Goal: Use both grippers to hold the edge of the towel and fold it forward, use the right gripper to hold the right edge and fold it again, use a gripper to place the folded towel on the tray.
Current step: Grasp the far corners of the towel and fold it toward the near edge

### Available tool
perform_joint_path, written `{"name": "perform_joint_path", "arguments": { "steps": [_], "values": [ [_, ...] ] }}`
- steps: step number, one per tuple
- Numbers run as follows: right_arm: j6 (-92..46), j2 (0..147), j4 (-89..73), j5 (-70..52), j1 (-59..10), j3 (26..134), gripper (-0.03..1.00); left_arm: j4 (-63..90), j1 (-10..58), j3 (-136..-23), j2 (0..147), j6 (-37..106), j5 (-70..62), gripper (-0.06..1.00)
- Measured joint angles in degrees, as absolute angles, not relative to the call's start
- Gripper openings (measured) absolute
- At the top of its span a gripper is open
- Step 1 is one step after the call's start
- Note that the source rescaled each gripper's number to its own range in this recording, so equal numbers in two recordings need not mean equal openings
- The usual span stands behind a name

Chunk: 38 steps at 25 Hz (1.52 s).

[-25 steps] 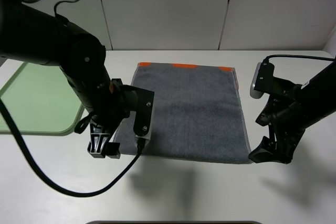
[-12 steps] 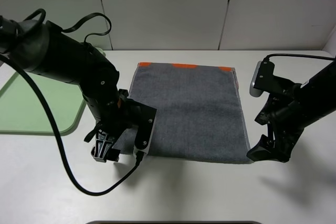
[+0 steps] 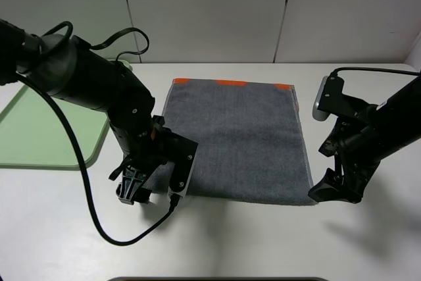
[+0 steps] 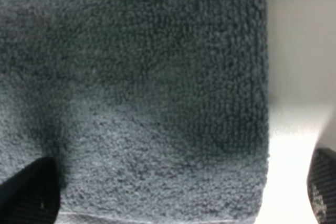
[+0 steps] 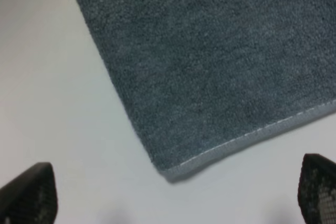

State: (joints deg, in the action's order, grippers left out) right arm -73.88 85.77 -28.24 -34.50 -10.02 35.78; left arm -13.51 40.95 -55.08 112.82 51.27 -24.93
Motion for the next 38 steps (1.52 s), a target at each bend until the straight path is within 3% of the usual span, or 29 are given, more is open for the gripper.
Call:
{"name": "perform_joint_path", "arguments": {
  "steps": [6, 15, 33, 38],
  "values": [
    [-75.3, 85.8, -29.7, -35.2, -11.6, 35.8, 1.0, -13.9, 40.9, -55.1, 112.8, 51.3, -24.9, 0.95],
    [-76.9, 92.2, -30.6, -27.0, -24.6, 35.7, 1.0, -13.8, 40.9, -55.1, 112.8, 51.3, -24.9, 0.95],
    [-71.9, 104.3, -23.5, -16.8, -25.3, 35.9, 1.0, -13.9, 40.9, -55.1, 112.9, 51.3, -24.9, 0.93],
    [-69.8, 104.4, -22.2, -16.8, -25.3, 36.0, 0.95, -13.8, 40.9, -55.1, 113.0, 51.3, -25.2, 0.85]
  ]
}}
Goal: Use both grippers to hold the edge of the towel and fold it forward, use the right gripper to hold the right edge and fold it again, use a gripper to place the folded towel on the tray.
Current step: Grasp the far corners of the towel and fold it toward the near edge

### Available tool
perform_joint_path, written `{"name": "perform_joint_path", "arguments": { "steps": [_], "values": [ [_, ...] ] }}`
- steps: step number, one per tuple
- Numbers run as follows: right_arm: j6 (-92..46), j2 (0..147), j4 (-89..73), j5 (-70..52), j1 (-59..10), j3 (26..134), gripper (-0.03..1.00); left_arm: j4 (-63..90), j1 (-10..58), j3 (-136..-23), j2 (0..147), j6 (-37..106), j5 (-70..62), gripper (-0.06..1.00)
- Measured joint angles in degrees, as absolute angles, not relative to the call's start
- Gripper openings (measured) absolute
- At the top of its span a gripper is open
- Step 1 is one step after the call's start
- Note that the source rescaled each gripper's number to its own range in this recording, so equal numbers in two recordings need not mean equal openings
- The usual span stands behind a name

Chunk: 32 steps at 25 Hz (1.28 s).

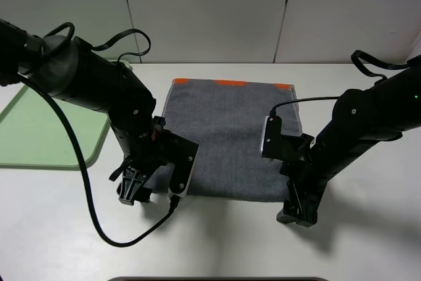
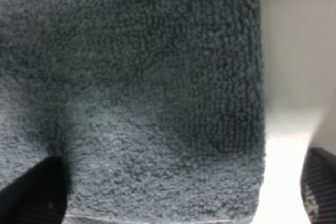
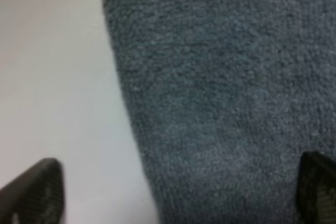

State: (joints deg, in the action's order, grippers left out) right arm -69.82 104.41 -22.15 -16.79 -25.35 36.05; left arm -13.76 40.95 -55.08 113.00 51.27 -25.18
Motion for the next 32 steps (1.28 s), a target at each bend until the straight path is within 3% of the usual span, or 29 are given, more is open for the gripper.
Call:
{"name": "perform_joint_path", "arguments": {
  "steps": [5, 17, 22, 32],
  "values": [
    [-69.1, 104.4, -22.1, -16.6, -25.3, 36.2, 0.81, -13.7, 41.1, -55.1, 113.3, 51.3, -25.2, 0.65],
    [-69.1, 104.4, -21.7, -17.3, -25.3, 36.3, 0.68, -15.1, 41.1, -55.1, 113.6, 51.2, -22.9, 0.03],
    [-69.1, 104.4, -21.4, -17.4, -25.3, 36.3, 0.61, -15.3, 41.1, -55.1, 113.6, 51.2, -22.7, 0.01],
    [-69.1, 104.4, -20.5, -16.8, -25.3, 36.6, 0.19, -15.3, 41.1, -55.1, 113.6, 51.2, -22.8, 0.01]
  ]
}}
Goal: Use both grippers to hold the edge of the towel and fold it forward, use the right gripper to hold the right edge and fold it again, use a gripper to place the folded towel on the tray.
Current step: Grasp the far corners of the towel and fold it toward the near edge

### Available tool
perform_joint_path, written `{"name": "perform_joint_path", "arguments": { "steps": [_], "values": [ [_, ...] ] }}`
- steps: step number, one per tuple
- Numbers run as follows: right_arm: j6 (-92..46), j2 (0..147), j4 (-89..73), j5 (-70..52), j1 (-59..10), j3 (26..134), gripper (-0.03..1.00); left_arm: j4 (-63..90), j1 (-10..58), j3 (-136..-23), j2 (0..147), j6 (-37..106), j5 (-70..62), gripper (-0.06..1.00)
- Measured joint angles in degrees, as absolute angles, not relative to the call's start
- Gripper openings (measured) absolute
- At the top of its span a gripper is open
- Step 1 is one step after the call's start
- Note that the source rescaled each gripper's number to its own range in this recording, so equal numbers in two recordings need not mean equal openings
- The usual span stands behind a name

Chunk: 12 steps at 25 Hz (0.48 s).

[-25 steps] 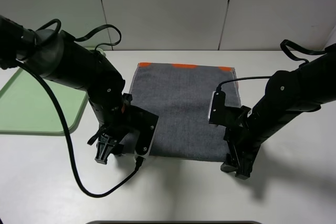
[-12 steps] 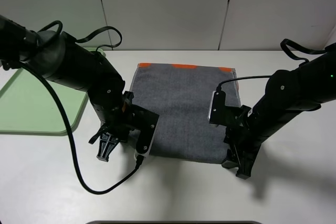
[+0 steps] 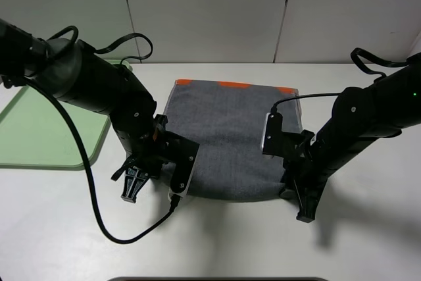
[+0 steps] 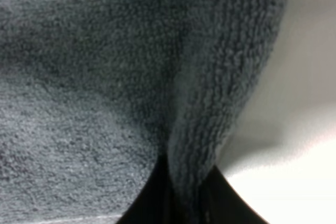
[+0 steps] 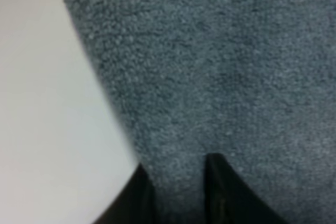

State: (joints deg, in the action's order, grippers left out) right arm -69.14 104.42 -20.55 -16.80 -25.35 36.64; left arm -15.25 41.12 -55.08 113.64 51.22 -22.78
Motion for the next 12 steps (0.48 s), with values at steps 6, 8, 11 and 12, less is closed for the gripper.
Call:
{"name": "perform_joint_path", "arguments": {
  "steps": [6, 8, 11, 12],
  "values": [
    [-69.1, 103.0, -20.6, -18.1, -25.3, 36.6, 0.0, -15.3, 41.1, -55.1, 113.6, 51.2, -22.8, 0.01],
    [-69.1, 101.8, -20.6, -20.2, -25.3, 36.2, 0.0, -15.3, 41.1, -55.1, 113.6, 51.2, -22.8, 0.01],
    [-68.4, 99.0, -20.5, -21.9, -25.3, 36.1, 0.0, -15.3, 41.1, -55.1, 113.3, 51.2, -22.9, 0.01],
    [-68.0, 98.1, -20.5, -22.5, -25.3, 36.1, 0.0, -15.3, 41.1, -55.1, 113.2, 51.2, -22.9, 0.01]
  ]
}}
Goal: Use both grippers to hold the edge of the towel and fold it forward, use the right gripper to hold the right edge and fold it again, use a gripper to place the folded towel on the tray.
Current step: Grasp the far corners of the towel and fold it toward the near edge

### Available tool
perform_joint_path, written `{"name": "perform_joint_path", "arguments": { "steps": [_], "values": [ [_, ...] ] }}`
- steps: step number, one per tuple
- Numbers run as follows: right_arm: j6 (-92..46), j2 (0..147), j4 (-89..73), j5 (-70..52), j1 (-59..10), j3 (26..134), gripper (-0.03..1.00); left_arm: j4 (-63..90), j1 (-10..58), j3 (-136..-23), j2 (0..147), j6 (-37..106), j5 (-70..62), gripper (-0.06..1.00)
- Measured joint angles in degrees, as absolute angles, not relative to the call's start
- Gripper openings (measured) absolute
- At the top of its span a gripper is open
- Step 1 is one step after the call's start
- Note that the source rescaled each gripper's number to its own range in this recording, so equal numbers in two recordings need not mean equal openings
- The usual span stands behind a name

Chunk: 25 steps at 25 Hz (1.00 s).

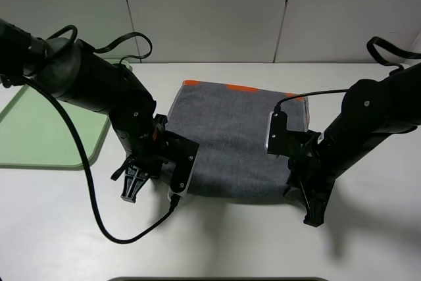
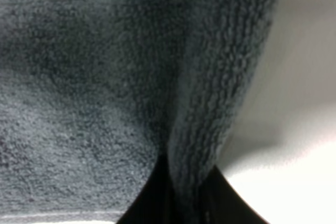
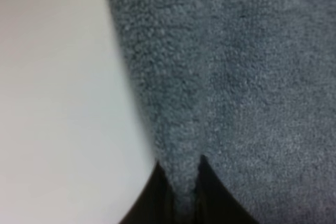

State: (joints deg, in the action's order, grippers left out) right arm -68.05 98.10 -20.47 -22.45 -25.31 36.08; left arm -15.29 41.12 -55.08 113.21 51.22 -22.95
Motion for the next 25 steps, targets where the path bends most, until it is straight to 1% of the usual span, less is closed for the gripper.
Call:
{"name": "perform_joint_path", "arguments": {
  "steps": [6, 15, 25],
  "values": [
    [-67.2, 94.4, -20.2, -24.1, -25.3, 36.0, 0.0, -15.6, 41.1, -55.0, 109.2, 50.1, -27.3, 0.0],
    [-64.1, 88.4, -20.0, -26.0, -25.3, 36.0, 0.0, -25.7, 44.0, -55.0, 100.8, 39.2, -34.5, 0.0],
    [-58.0, 77.9, -19.1, -31.4, -25.4, 36.0, 0.0, -25.6, 44.5, -55.0, 93.0, 34.4, -40.6, 0.0]
  ]
}}
